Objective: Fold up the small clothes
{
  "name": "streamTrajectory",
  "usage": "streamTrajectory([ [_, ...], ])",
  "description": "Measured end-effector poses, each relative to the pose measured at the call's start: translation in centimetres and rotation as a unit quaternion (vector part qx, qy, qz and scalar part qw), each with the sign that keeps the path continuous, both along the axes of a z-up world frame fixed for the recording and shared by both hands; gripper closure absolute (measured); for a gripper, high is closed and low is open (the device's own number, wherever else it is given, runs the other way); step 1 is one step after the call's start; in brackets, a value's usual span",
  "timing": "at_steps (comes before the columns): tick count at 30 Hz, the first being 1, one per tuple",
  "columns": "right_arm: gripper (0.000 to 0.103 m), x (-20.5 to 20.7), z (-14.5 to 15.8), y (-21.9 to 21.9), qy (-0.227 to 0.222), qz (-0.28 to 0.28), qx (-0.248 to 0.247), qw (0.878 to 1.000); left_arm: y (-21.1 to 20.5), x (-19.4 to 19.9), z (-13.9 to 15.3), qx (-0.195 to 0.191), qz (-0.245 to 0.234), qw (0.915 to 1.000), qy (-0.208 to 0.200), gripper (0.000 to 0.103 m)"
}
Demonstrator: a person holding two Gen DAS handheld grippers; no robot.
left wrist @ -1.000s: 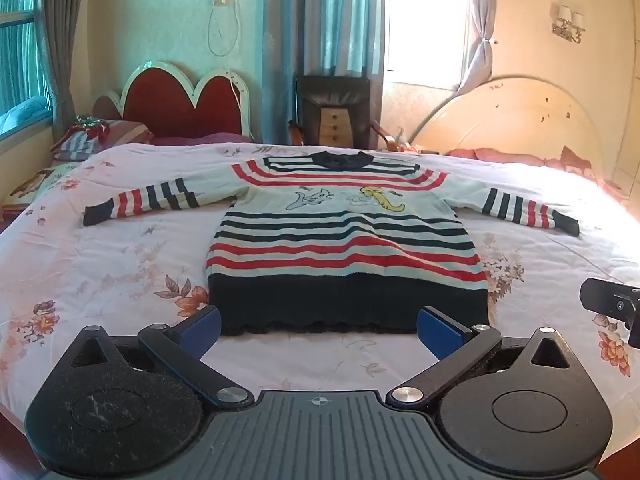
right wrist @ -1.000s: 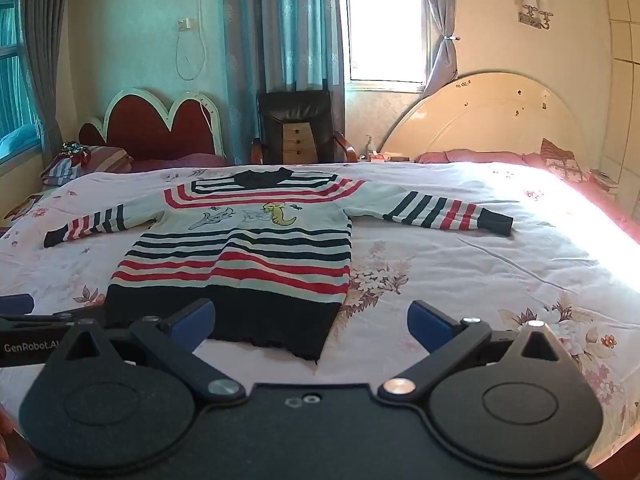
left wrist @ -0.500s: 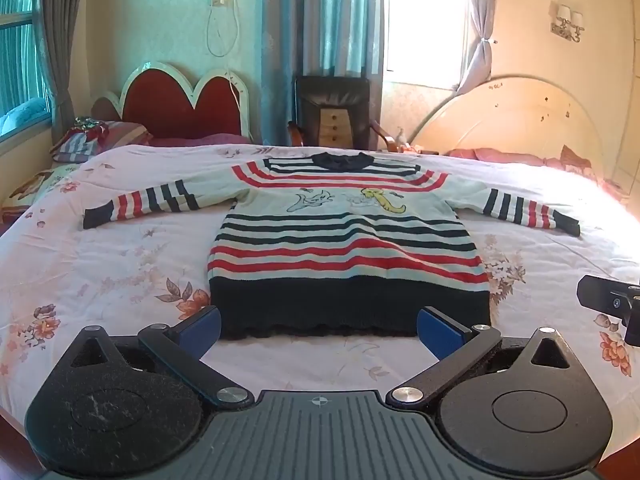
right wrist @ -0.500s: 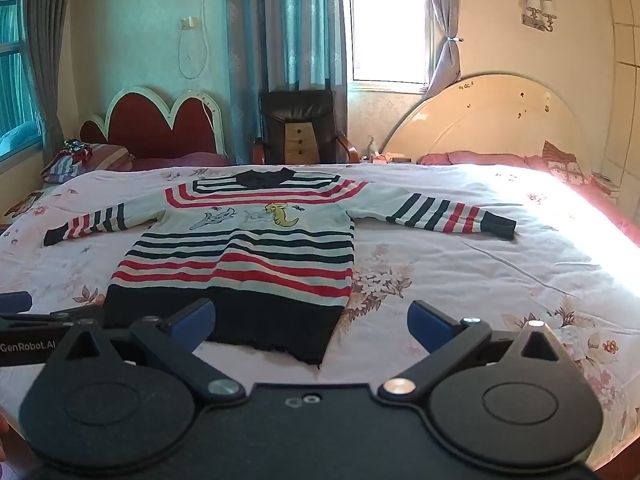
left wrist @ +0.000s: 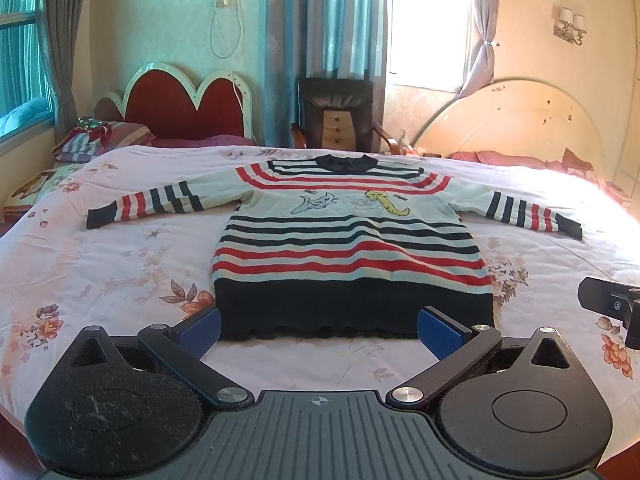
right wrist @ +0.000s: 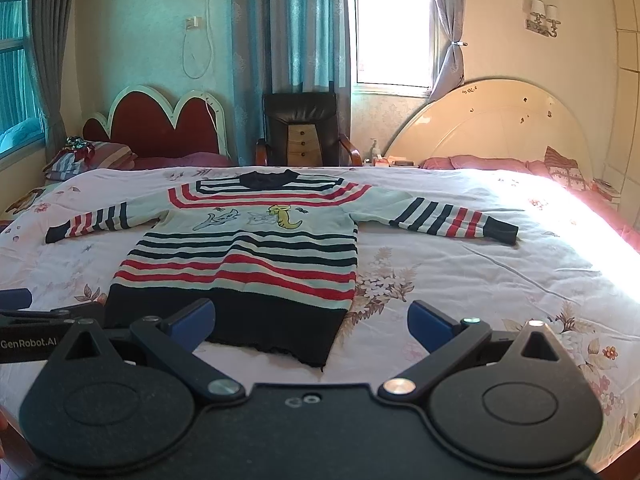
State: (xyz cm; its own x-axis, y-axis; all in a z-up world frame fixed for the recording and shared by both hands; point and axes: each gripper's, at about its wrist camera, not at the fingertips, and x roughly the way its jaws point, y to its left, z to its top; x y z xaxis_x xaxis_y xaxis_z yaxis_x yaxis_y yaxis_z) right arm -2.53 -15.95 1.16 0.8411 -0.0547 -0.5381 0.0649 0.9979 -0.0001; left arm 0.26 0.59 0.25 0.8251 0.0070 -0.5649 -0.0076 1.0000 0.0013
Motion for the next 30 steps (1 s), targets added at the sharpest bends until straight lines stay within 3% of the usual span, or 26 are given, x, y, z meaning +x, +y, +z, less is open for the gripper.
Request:
streamTrajectory([
  [30,0.001,-0.28,0.34,0.42,-0.001,0.000,-0.002,1.000,0.70,-0.32,-0.10,-0.005,0.004,1.0000,-0.001,0.000],
])
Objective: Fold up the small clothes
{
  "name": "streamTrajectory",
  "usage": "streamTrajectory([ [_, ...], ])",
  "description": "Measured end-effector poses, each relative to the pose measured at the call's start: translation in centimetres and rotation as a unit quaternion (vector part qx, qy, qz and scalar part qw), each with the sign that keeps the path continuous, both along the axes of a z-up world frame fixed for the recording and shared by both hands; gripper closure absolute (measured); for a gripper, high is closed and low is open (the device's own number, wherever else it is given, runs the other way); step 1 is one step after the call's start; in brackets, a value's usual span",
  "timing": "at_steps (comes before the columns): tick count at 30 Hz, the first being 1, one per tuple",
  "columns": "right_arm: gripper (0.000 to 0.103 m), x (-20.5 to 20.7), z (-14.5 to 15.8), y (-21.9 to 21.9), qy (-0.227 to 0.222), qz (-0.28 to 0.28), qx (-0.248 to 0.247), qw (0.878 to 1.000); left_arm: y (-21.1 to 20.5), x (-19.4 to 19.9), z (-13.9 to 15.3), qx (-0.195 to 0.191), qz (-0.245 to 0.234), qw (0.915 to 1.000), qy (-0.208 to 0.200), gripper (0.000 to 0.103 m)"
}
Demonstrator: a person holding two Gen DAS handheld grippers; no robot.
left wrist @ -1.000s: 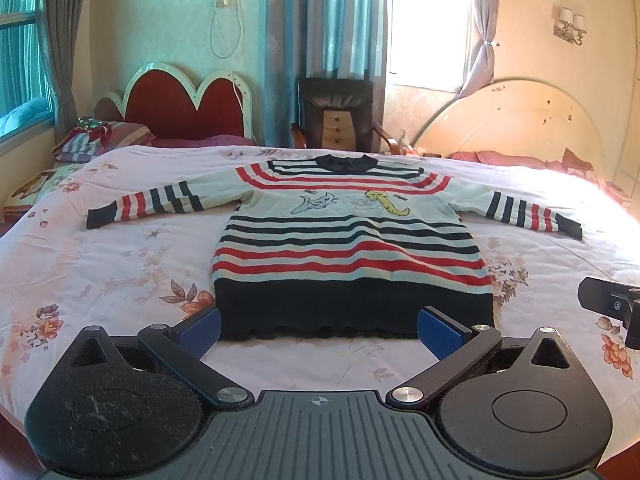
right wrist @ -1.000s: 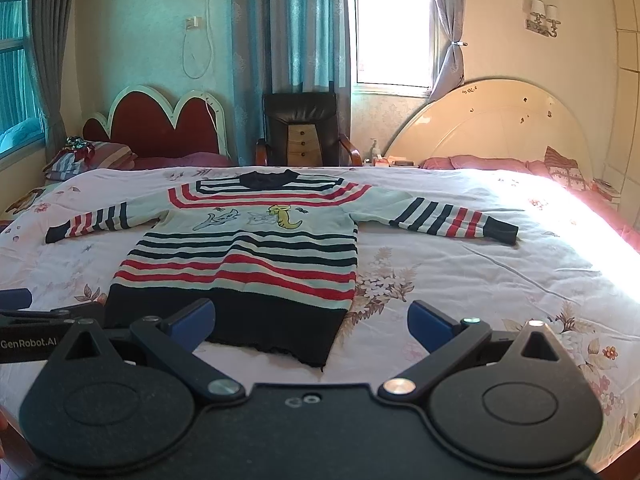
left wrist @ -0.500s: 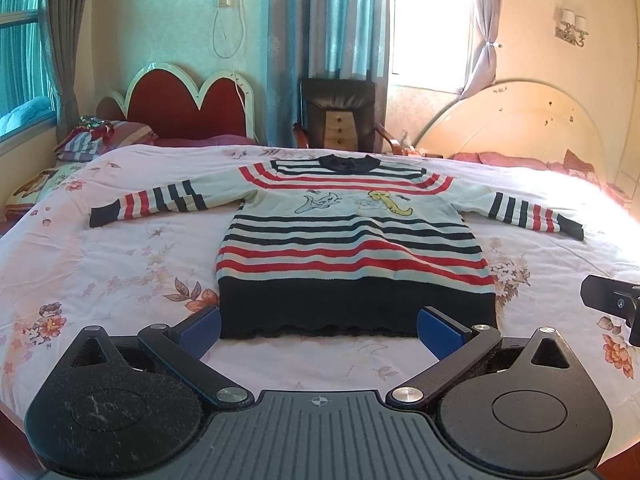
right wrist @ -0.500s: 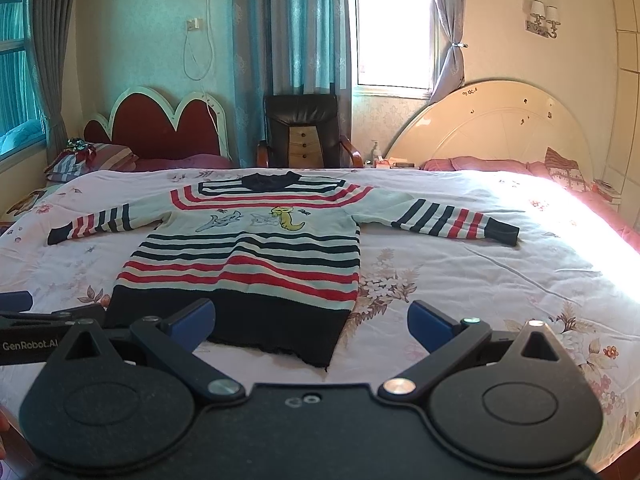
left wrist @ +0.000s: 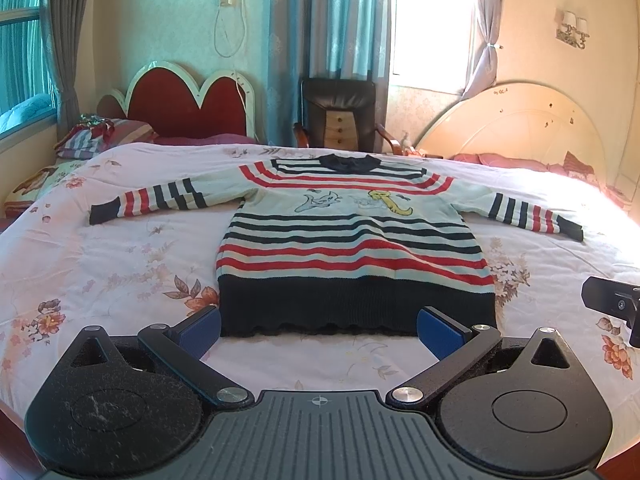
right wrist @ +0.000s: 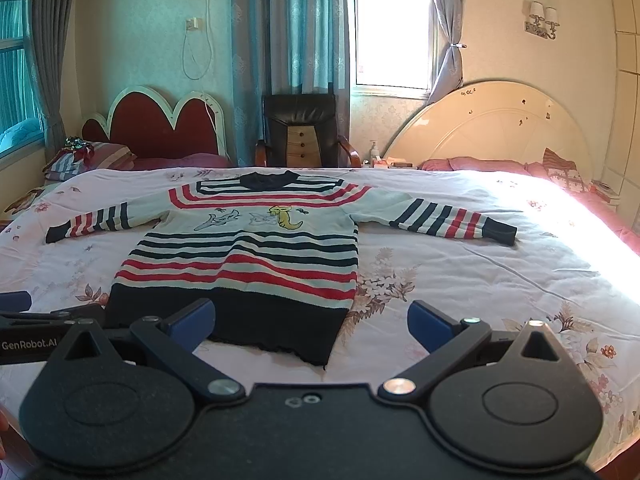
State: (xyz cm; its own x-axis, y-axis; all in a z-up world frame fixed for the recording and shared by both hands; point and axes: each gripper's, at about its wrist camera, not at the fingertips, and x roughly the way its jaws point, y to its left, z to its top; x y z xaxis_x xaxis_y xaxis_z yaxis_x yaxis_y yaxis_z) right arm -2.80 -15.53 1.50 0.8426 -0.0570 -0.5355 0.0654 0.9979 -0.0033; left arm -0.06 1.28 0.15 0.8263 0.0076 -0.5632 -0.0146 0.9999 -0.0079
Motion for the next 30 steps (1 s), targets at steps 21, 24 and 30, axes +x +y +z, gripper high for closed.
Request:
streamTrajectory([
  [21,0.001,-0.07,-0.31,0.15,0.001,-0.001,0.000,1.000,-0.02,-0.14,-0.14,0.001,-0.002,1.0000,0.001,0.000],
  [24,0.001,-0.07,-0.31,0.16,0.001,-0.001,0.000,1.000,-0.26,-0.05,-0.14,0.003,-0.003,1.0000,0.001,0.000],
  [30,0.001,0.02,-0.56,0.01,0.003,-0.002,0.000,1.000,-0.61,0.22,-0.17,0.004,-0.004,1.0000,0.004,0.000],
])
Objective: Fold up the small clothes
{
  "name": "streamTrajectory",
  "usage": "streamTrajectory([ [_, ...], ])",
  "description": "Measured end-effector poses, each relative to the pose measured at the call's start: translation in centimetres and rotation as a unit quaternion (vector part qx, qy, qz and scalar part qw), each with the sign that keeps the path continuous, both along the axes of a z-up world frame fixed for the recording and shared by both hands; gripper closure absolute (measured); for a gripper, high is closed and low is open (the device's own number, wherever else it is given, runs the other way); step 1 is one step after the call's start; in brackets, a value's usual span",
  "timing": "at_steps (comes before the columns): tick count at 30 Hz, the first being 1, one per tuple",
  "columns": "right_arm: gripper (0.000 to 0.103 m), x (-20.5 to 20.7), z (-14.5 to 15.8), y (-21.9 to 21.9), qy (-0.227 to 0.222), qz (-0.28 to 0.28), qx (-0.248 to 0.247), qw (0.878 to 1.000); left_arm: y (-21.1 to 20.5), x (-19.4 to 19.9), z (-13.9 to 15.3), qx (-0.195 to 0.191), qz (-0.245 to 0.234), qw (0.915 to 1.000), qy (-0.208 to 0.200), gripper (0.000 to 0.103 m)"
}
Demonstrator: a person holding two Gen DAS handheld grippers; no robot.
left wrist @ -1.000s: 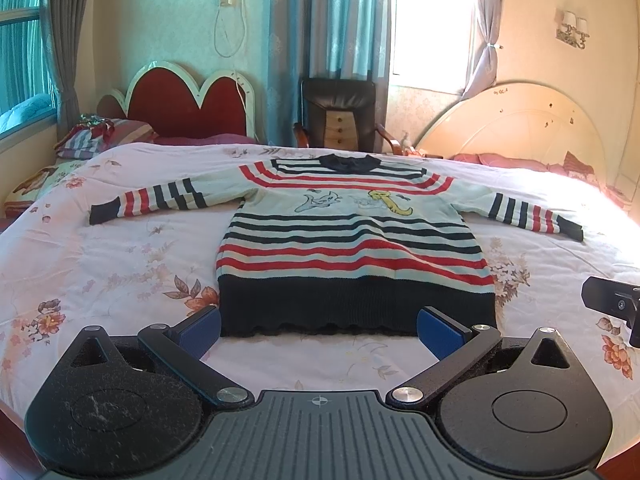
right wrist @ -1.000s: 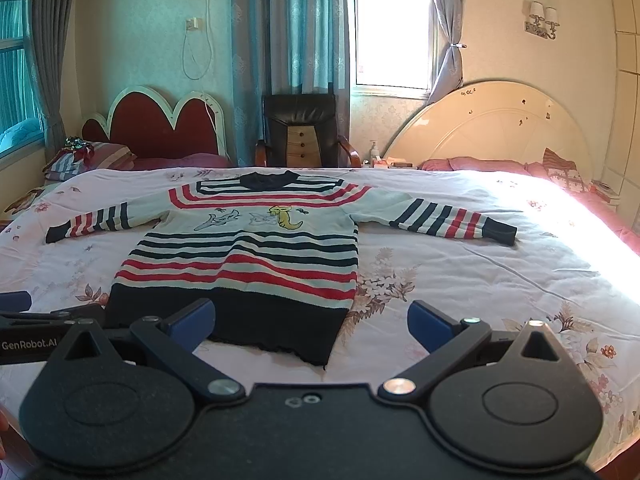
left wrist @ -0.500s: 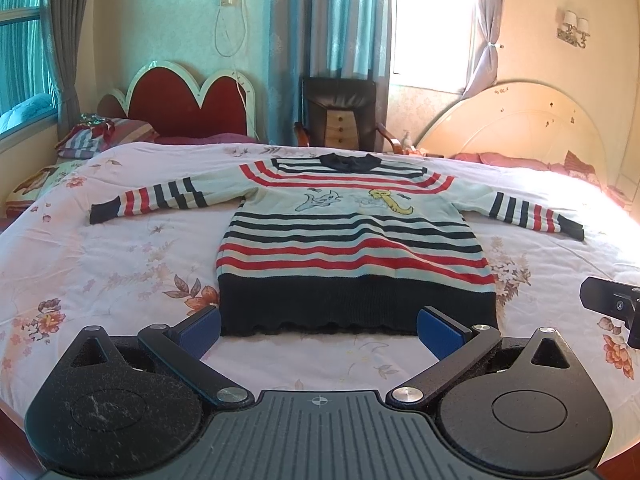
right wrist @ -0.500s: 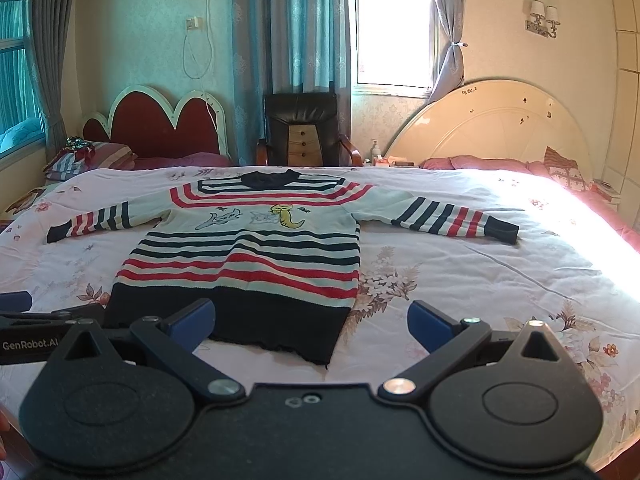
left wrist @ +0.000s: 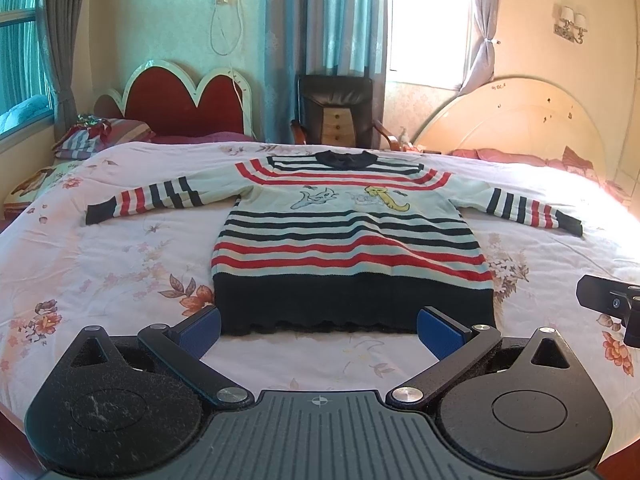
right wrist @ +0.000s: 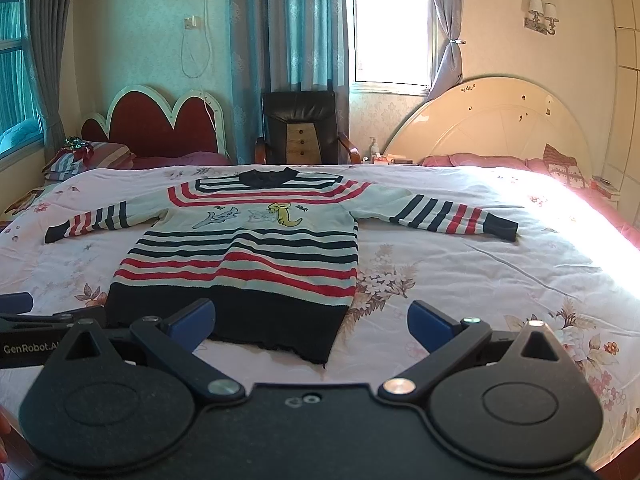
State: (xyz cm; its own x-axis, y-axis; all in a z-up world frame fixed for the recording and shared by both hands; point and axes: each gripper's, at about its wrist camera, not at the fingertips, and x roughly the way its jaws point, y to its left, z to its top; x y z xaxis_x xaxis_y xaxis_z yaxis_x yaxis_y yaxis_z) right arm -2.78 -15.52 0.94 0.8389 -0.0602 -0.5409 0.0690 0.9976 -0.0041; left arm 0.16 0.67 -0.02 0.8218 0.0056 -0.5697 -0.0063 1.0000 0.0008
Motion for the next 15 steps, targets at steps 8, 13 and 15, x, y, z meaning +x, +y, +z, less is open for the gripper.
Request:
streamTrajectory([
  [8,0.001,0.3,-0.1,-0.3,-0.004,0.000,-0.001,1.000,-0.1,0.6,-0.1,0.002,-0.002,1.0000,-0.006,0.000],
  [13,0.001,1.8,-0.1,-0.6,-0.006,-0.004,-0.001,1.000,0.1,2.0,-0.3,0.008,-0.003,1.0000,-0.005,0.000],
  [15,0.001,2.6,-0.2,-0.7,-0.008,-0.010,0.002,1.000,0.3,3.1,-0.5,0.007,0.001,1.0000,-0.003,0.000],
])
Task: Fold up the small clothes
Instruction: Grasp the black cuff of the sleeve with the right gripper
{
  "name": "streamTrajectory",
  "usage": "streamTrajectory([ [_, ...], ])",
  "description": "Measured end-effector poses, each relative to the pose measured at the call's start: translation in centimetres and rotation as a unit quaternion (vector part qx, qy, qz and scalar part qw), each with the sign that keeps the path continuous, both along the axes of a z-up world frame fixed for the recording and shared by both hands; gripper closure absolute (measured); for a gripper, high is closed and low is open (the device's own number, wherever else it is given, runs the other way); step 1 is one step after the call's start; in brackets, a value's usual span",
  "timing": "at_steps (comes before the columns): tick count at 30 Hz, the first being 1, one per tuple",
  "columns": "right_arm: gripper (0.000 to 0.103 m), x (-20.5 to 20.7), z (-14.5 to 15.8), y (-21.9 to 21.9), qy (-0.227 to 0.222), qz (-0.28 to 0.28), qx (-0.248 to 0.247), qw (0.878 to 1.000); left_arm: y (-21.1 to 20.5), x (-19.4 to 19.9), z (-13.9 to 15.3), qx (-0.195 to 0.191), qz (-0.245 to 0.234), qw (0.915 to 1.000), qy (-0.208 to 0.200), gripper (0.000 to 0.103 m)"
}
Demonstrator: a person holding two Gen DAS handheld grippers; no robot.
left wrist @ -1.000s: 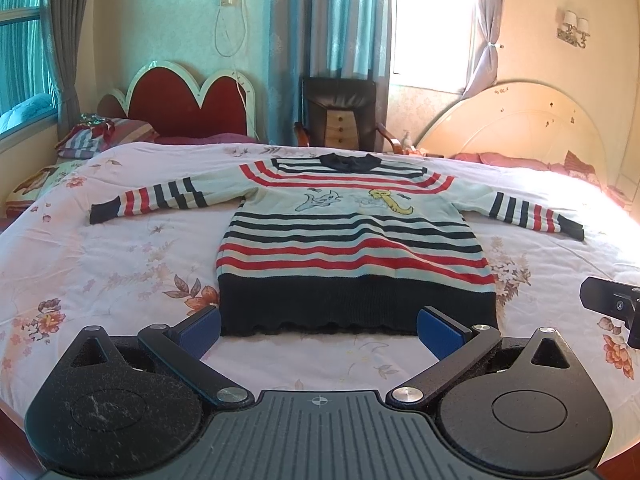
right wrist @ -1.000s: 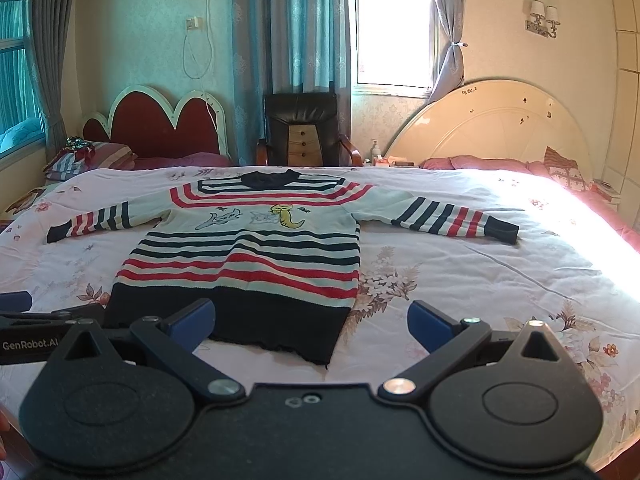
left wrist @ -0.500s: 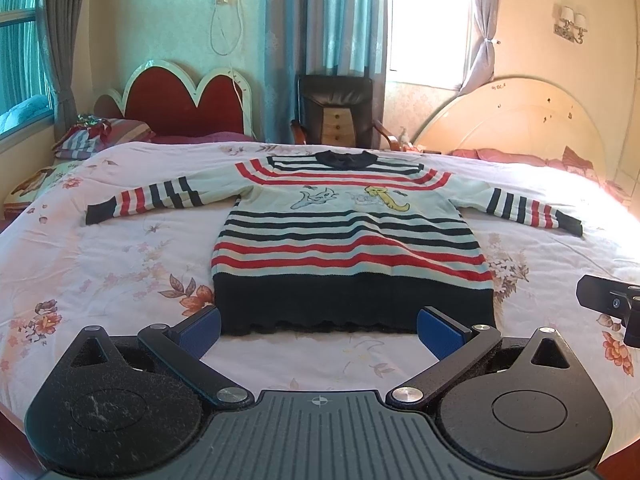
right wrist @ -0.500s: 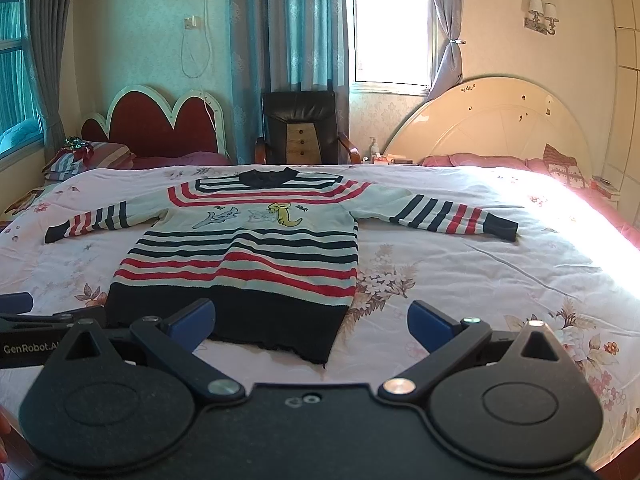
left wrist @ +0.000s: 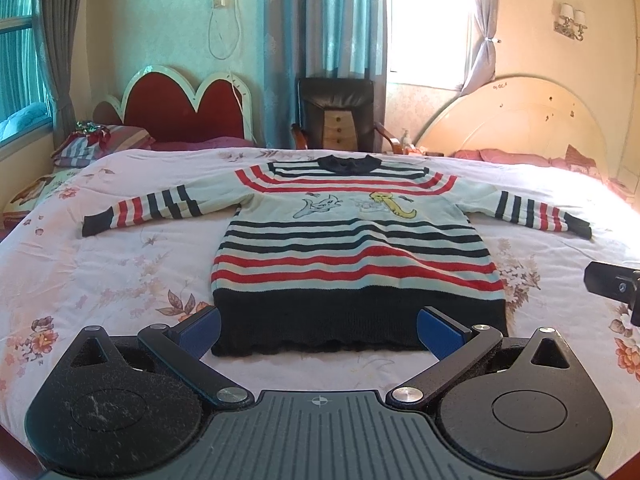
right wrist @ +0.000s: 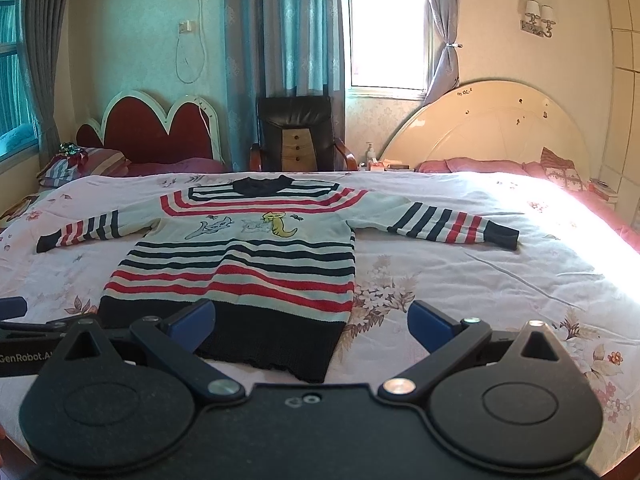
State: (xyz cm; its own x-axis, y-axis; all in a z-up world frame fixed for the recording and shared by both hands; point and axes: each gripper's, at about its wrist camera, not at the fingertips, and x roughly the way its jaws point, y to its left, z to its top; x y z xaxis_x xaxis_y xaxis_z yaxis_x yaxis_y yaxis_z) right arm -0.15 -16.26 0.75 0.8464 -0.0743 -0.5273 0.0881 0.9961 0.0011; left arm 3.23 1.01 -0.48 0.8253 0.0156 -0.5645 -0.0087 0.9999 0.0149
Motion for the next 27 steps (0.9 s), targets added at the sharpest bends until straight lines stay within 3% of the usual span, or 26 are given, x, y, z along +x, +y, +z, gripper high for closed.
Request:
streamTrajectory([
  [4,0.001,2.1,-0.5,-0.6,-0.006,-0.017,0.010,1.000,0.8,3.0,-0.4,-0.018,-0.002,0.9998,-0.005,0.000],
  [11,0.001,7.5,-1.1,-2.5,-0.016,-0.068,0.001,0.998,0.1,9.9,-0.3,0.010,-0.057,0.9982,-0.014,0.000],
  [15,0.001,11.3,-1.2,-5.4,-0.023,-0.113,-0.001,0.993,0.8,13.0,0.2,-0.002,-0.057,0.9974,-0.043,0.000],
  [17,0.001,13.3,-1.5,-8.3,-0.035,-0.139,0.019,0.989,0.8,15.0,-0.3,0.010,-0.050,0.9983,-0.029,0.000],
  [19,0.007,14.9,-2.0,-11.2,-0.046,-0.165,0.041,0.984,0.7,17.0,-1.0,0.007,-0.045,0.9989,-0.003,0.000],
  [22,0.042,17.9,-3.5,-16.2,-0.040,-0.202,0.066,0.976,0.0,19.1,-2.3,-0.002,-0.028,0.9994,0.018,0.000],
  [27,0.058,21.9,-7.5,-24.4,-0.034,-0.228,0.143,0.963,-1.8,21.6,-4.5,-0.007,0.028,0.9979,0.058,0.000],
])
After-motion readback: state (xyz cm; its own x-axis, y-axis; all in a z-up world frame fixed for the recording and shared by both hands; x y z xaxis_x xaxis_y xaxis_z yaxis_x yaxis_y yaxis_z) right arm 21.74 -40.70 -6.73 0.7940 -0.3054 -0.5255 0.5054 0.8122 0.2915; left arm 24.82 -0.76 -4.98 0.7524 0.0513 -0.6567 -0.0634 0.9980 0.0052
